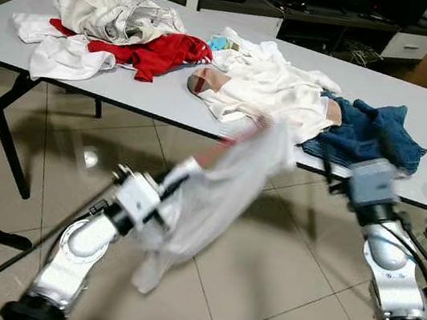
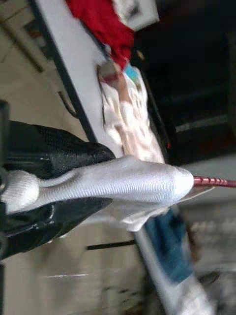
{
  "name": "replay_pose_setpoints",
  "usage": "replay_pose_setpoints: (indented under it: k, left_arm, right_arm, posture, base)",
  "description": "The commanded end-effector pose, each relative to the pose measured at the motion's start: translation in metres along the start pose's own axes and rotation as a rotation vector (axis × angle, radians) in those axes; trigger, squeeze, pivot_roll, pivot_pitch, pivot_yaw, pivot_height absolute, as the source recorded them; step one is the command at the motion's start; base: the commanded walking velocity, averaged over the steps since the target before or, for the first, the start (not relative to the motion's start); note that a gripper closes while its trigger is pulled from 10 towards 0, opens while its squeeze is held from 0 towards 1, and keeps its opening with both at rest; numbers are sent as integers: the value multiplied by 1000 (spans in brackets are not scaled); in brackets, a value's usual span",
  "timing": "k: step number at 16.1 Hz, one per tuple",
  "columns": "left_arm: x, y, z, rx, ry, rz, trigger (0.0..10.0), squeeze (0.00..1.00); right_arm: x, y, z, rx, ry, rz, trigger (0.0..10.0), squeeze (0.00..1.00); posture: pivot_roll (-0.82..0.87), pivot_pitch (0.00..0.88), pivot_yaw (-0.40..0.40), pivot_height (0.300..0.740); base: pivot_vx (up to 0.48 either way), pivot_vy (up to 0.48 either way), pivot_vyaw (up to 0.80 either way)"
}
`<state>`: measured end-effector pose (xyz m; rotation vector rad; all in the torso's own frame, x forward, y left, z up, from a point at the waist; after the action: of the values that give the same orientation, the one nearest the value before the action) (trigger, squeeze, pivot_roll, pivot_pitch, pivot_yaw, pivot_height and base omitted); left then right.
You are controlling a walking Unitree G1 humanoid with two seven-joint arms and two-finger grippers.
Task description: Hang hanger
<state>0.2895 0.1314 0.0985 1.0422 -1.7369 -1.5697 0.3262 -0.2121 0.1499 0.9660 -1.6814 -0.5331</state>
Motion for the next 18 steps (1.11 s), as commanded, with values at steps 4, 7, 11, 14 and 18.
replay_pose_setpoints:
  k: [4,7,11,14,18]
  left_arm:
    - [-18,20,-15,113,254,303,10000,0]
    - [-31,25,-18,112,329,315,10000,0]
    - [-30,33,-5,95,380,319,10000,0]
    - [-13,34,-7,75,326,293,10000,0]
    - [-8,38,-8,67,326,291,10000,0]
  right_arm:
    - [-16,2,14,-74,-51,-283,10000,0]
    - [-25,11,20,-69,-27,-347,10000,0]
    - [-24,21,27,-69,-13,-403,10000,0]
    - [-27,28,27,-54,12,-444,10000,0]
    - [-24,33,24,-44,17,-456,10000,0]
  posture:
    - [3,0,-81,740]
    - [-8,0,-65,740]
    - [-21,0,-47,740]
    - [-16,0,-47,740]
    - [-16,0,-51,740]
  base:
    - [0,0,0]
    - [0,0,0]
    - [0,0,0]
    - [0,0,0]
    - [0,0,0]
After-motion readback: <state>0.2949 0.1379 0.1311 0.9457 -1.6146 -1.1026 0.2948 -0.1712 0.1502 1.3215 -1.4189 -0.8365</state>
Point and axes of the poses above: a point about 5 cm out from each wrist's last joint towards the gripper, its own z axis pointing back from the gripper into the wrist, its own y axis along the axis of the wrist's last joint, x = y × z, the point moved 2 cm from there along -z, pointing out of the wrist towards the gripper, and after that the axes turned 12 degrees about z, right-handed, at the moved point
